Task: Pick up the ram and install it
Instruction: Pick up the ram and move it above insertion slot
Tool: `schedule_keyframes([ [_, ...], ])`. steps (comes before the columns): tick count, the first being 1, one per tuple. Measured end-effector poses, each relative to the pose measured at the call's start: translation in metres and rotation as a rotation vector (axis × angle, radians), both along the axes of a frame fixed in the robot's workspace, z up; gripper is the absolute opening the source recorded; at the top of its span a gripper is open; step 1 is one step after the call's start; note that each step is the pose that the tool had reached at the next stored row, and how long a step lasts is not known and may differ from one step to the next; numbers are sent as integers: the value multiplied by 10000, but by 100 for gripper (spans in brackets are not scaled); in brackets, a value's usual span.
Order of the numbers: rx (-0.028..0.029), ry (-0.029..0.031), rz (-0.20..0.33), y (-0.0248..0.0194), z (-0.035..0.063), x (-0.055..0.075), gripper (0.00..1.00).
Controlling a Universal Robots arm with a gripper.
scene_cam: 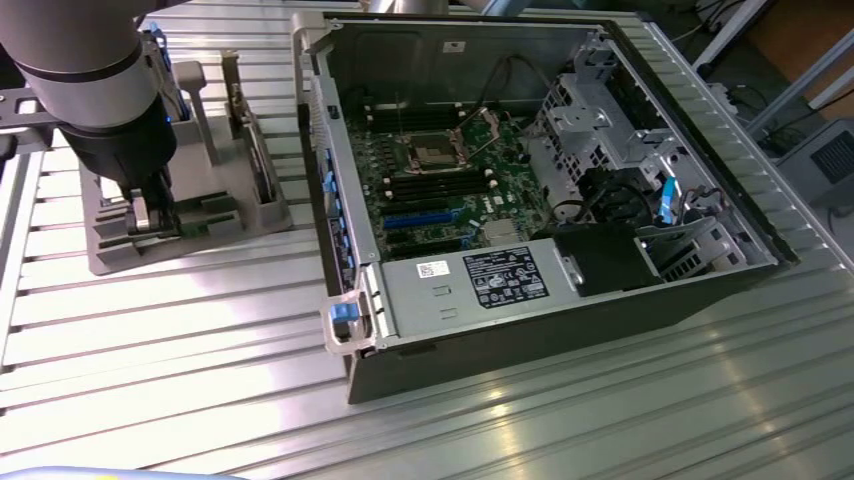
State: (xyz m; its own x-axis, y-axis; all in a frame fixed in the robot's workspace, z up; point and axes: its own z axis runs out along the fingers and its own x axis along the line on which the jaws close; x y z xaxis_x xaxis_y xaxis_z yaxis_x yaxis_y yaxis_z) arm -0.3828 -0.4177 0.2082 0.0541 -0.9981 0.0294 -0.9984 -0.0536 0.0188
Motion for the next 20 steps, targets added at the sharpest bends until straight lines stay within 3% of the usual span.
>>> schedule_keyframes([
  [20,-4,-1,0,0,147,0,14],
])
